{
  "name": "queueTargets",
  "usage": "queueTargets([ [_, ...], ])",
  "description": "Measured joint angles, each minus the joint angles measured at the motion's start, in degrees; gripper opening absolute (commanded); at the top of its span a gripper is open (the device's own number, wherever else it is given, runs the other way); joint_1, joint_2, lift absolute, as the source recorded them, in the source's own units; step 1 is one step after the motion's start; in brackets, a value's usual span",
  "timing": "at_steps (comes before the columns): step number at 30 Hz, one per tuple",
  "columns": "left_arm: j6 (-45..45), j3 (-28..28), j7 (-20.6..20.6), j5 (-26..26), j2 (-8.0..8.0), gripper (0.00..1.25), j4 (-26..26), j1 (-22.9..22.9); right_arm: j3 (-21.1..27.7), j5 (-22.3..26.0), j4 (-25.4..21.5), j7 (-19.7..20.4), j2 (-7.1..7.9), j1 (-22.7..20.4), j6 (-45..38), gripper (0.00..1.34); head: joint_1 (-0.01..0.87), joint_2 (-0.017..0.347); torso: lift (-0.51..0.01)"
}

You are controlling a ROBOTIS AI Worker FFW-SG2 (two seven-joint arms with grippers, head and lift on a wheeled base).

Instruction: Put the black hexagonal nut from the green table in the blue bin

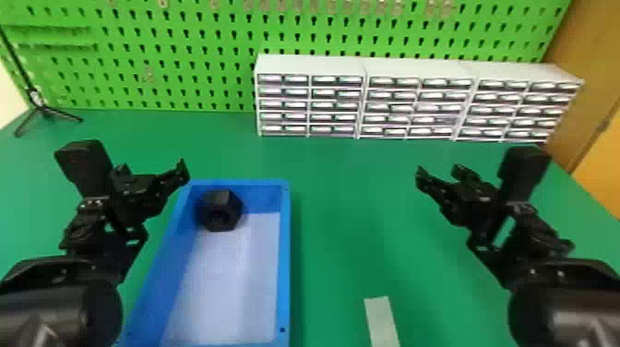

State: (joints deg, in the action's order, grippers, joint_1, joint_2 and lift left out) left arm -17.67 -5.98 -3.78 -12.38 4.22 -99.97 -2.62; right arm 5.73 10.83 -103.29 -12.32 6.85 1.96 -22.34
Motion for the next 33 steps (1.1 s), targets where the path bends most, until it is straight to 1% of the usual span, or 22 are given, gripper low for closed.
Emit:
queueTargets([
  [5, 0.0, -0.26, -0.08, -0.17, 0.0, 1.15, -0.34, 0.24, 4.37, -3.26, -2.23, 0.0, -2.01, -2.06, -2.59, 0.87, 0.692, 0.008, -0.097],
  [8, 0.0, -0.32, -0.09, -0.29, 0.0, 1.15, -0.56, 0.39, 6.41, -5.06, -3.49, 0.02, -2.97, -2.98, -4.26, 0.87, 0.692, 0.008, -0.097],
  [11, 0.0, -0.34, -0.09, -0.39, 0.0, 1.15, -0.68, 0.48, 7.94, -6.51, -4.56, 0.02, -3.62, -3.71, -5.75, 0.86, 0.692, 0.008, -0.097],
  [20, 0.0, -0.34, -0.16, -0.61, -0.01, 1.14, -0.91, 0.59, 10.9, -8.27, -6.38, 0.02, -4.45, -5.54, -8.22, 0.86, 0.692, 0.008, -0.097],
  [29, 0.0, -0.18, -0.35, -0.69, -0.03, 1.14, -1.23, 0.6, 11.94, -9.63, -7.28, 0.02, -5.71, -5.87, -9.53, 0.86, 0.692, 0.008, -0.097],
  [33, 0.0, 0.0, -0.35, -0.78, -0.07, 1.15, -1.27, 0.59, 11.97, -9.69, -7.36, 0.02, -5.9, -5.62, -9.57, 0.86, 0.692, 0.008, -0.097],
])
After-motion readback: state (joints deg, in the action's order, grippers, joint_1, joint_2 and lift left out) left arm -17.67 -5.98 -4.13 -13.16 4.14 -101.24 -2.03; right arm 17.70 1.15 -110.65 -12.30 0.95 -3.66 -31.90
